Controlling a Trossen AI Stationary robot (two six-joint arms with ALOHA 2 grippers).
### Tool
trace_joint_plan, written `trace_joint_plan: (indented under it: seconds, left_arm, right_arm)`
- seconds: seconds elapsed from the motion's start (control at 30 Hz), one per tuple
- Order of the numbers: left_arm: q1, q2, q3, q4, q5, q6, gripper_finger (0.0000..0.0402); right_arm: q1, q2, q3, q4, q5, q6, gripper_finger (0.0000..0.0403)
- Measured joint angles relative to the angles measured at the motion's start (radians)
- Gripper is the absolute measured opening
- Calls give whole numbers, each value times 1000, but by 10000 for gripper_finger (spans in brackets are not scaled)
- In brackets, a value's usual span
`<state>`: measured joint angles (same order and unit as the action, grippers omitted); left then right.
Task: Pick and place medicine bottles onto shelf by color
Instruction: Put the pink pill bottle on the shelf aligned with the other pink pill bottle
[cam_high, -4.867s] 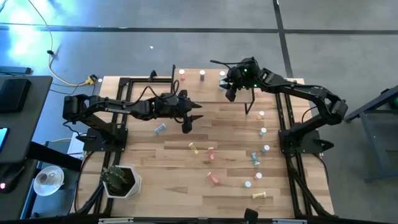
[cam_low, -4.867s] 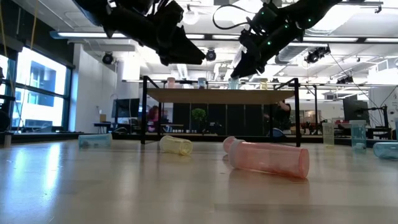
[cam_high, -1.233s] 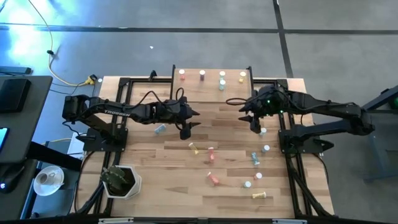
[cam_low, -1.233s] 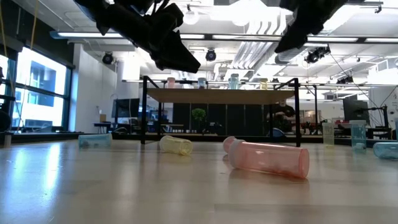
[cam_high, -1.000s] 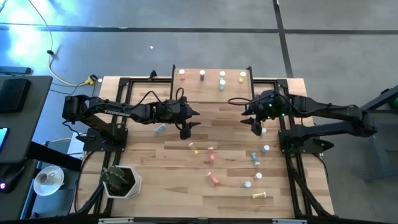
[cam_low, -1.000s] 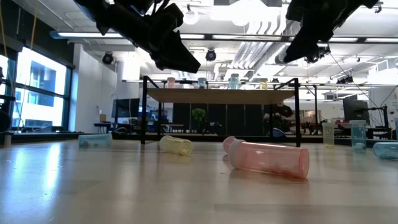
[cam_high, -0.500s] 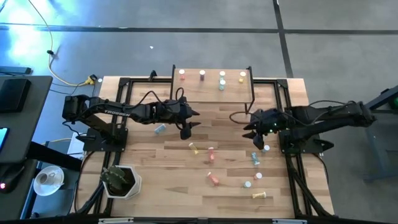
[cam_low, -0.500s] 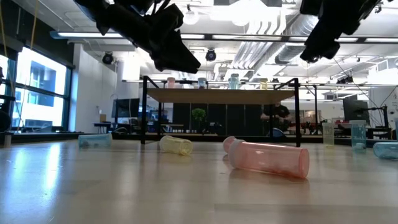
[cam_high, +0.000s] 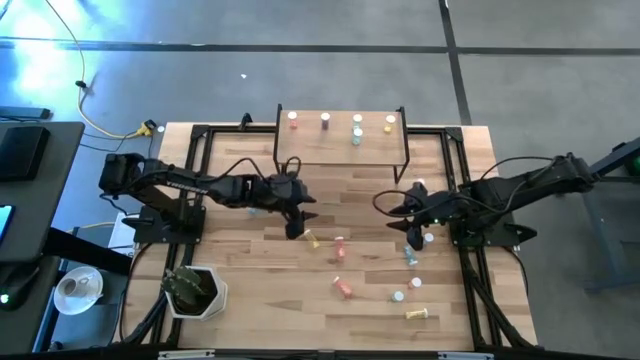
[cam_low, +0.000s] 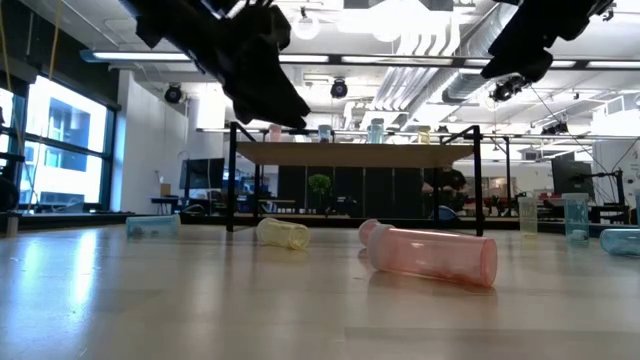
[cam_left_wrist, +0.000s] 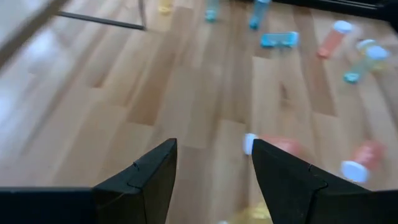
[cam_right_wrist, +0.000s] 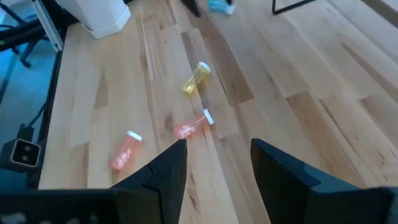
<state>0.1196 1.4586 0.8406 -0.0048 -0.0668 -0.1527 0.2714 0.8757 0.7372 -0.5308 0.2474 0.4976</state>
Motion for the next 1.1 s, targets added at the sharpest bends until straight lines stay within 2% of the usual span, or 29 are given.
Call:
trace_joint_plan:
  seconds: [0.3,0.83,1.1]
  left_arm:
    - [-124,0,0,-32,-102,-103,200]
    - [-229,0,0,-37,-111,-297,200]
    - [-245,0,0,-79,-136,-542,200]
  right_arm:
    - [-2,92,0,41,-48,-1,169]
    - [-3,128,0,140,-65,-5,169]
    - [-3,135,0,208,-19,-8,193]
